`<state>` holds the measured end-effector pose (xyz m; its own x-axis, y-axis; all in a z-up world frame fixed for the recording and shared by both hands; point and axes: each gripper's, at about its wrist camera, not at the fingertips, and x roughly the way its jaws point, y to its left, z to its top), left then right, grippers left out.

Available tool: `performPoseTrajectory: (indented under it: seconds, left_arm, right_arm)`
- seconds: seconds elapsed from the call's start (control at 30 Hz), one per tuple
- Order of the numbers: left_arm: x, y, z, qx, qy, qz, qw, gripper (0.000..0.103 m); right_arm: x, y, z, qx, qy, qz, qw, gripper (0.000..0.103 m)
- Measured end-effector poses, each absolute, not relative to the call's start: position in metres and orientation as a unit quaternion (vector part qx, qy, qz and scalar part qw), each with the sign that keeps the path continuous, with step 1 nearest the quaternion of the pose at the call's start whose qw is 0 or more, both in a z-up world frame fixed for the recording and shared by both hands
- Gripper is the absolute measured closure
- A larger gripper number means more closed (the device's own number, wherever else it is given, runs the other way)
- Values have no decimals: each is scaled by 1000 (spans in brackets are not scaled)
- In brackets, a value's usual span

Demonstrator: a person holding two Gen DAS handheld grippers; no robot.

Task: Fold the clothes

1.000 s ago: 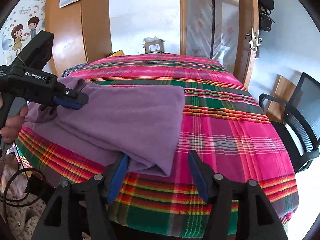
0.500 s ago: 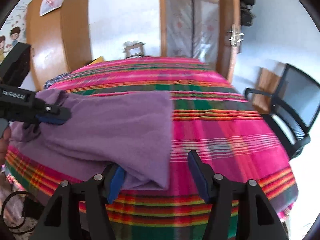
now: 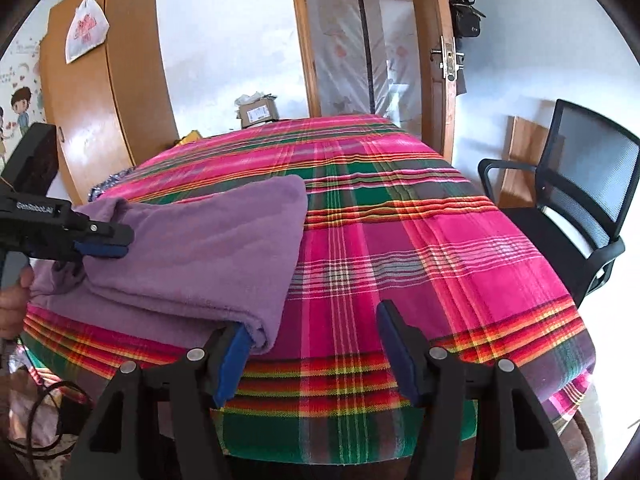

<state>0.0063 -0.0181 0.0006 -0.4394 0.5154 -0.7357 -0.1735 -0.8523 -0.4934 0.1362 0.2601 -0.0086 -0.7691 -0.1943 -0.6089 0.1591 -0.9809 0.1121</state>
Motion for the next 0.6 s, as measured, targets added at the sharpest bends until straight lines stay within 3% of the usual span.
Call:
performPoseTrajectory:
  seconds: [0.17, 0.4, 0.6]
  left_arm:
    - [8, -17, 3, -488, -170, 832, 203, 60]
    - [16, -14, 18, -477, -160, 840, 203, 60]
    - [12, 14, 32, -476, -129, 840, 228, 60]
  right_arm:
    - [144, 269, -5, 341, -24, -932, 117, 42]
    - [138, 296, 0, 341, -138, -915, 166, 42]
    - [117, 294, -4, 348, -187, -901, 177, 42]
